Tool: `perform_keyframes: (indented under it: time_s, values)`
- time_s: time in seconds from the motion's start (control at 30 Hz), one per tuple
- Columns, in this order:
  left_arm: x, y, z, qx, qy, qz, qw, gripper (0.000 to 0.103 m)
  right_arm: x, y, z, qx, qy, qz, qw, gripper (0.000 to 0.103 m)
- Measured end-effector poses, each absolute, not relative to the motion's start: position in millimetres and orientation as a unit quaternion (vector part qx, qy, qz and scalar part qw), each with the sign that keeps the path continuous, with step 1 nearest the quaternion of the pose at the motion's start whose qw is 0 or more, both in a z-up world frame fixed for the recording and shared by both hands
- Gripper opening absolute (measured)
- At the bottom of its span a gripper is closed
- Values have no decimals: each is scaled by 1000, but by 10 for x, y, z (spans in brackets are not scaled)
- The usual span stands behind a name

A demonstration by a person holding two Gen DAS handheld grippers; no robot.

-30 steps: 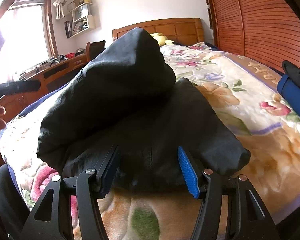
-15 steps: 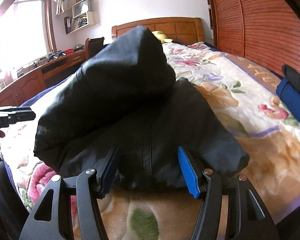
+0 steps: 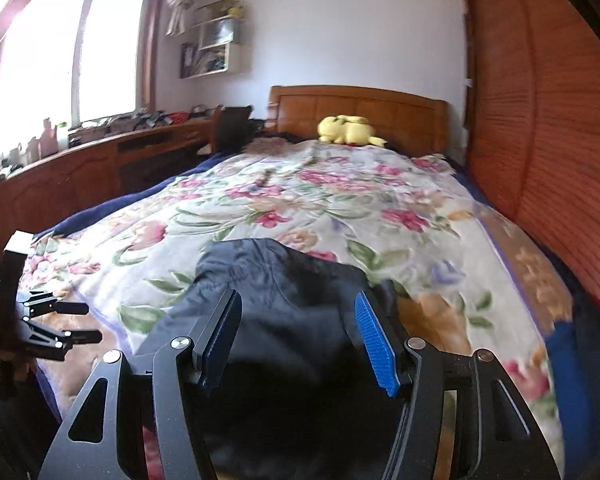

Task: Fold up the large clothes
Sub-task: 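Lower the folded black jacket onto the blanket and open the left gripper, then close the right gripper on the folded black jacket's edge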

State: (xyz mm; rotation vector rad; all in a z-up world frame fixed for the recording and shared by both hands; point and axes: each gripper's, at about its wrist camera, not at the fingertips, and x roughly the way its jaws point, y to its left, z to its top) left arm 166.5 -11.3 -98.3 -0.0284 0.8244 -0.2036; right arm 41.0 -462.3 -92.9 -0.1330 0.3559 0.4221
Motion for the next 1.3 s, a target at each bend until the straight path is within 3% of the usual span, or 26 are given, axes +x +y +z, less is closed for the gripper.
perform_keyframes:
  time_s: [0.53, 1.03, 1.07, 1.1, 1.2, 1.3]
  values:
    - [1654, -36, -1052, -11, 401, -105, 910, 71, 1244, -4460, -1462, -59, 352, 236, 904, 61]
    - [1648, -98, -1068, -3, 404, -111, 908, 71, 1346, -4488, -1759, -14, 350, 237, 906, 63]
    - [1643, -106, -1064, -2, 404, -112, 908, 71, 1340, -4488, -1763, -14, 351, 240, 905, 57]
    - [1642, -114, -1059, -2, 403, -113, 908, 71, 1323, -4486, -1755, -16, 351, 248, 903, 41]
    - [1646, -149, -1040, 1, 401, -116, 909, 71, 1226, -4471, -1691, -34, 345, 268, 899, 10]
    - [1681, -208, -1012, 8, 397, -123, 910, 71, 1077, -4521, -1517, -35, 311, 270, 910, 7]
